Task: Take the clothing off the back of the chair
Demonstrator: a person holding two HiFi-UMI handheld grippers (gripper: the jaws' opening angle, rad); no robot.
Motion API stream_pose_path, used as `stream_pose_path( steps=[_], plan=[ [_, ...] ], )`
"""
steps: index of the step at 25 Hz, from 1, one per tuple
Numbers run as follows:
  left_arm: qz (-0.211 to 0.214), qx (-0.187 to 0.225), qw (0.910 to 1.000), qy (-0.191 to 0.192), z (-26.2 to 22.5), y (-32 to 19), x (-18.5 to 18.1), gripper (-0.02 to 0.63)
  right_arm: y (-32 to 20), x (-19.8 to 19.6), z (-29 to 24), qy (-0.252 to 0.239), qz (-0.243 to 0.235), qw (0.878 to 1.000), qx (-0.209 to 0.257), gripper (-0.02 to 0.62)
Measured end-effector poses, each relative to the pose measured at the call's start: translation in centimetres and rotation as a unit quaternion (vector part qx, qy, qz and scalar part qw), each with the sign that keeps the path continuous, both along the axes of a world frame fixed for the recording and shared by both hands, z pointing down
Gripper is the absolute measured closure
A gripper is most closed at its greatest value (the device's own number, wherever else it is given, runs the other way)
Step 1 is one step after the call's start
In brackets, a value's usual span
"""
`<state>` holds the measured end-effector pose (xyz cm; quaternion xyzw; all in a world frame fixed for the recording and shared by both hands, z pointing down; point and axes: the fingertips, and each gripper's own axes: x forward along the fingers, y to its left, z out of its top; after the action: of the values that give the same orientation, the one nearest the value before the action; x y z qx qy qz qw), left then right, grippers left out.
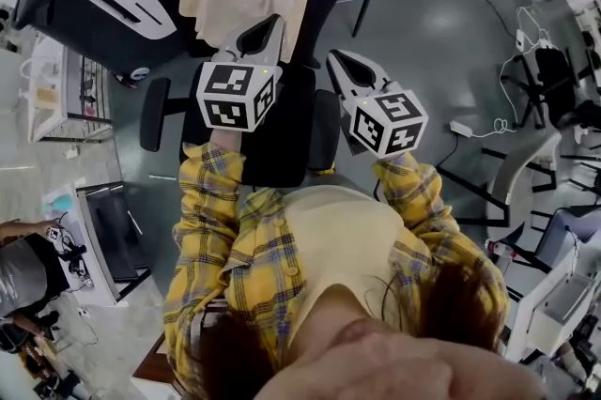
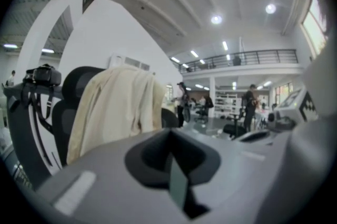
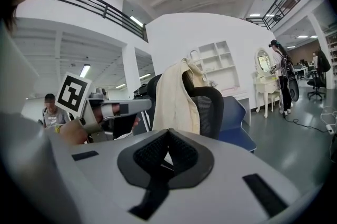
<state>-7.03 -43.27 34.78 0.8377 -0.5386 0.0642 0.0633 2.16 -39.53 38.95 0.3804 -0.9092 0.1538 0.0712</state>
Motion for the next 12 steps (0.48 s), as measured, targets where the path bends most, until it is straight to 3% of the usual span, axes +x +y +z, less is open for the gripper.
stream_pose_path(
  steps=[9,12],
  plan=[
    [-0.027,0.017,0.9995,-0.005,-1.7,-5.9,2.3,0.600,-4.9,1.1,-1.6,-0.007,-0.020,1.000,0.013,0.583],
    [-0.045,0.019,0.9988,-0.005,-1.9,-7.2,2.3,0.549,-6.2,1.2,-2.0,-0.009,-0.026,1.000,0.015,0.583]
  ],
)
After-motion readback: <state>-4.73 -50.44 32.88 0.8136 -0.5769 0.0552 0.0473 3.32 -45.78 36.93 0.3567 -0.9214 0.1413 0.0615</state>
